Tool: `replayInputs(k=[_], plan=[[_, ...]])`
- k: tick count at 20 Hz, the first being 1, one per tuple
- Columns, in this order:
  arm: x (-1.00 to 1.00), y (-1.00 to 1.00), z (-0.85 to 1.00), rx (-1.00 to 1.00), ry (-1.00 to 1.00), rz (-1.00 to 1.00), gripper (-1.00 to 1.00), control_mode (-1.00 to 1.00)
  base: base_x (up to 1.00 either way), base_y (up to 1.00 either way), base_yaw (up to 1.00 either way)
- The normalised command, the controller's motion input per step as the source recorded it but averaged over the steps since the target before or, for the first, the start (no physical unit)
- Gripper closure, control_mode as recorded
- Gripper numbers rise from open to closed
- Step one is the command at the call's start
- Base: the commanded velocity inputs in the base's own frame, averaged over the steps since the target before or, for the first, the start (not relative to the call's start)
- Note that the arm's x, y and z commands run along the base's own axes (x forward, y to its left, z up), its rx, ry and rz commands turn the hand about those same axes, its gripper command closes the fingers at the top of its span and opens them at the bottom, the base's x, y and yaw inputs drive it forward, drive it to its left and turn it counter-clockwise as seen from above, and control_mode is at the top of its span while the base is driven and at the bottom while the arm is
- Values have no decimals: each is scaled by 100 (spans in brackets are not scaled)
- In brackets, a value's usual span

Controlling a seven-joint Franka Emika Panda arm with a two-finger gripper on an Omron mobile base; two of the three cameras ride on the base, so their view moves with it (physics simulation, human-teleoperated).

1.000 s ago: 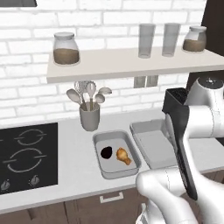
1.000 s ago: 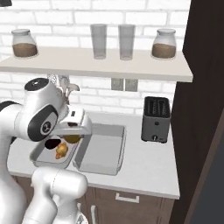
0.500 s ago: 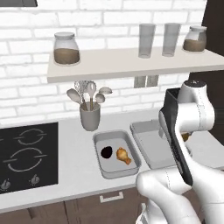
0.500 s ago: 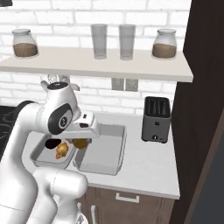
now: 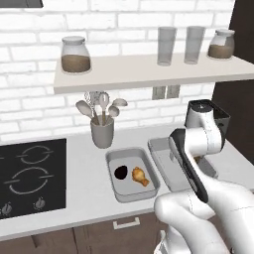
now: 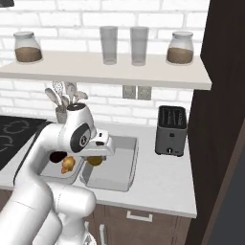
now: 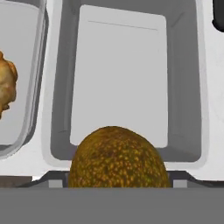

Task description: Place one avocado and one chicken drumstick in each tupperware on the nearby counter, to pack two identical lunches.

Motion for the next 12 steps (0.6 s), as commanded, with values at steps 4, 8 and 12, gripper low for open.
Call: replayInputs(k=[4,8,12], plan=[[59,-5,-49,0,5,0,100,-100,0,0,0],[53,-15,-33,0,5,0,100,-100,0,0,0],[59,-19,-36,2,4,0,100,-100,0,0,0]])
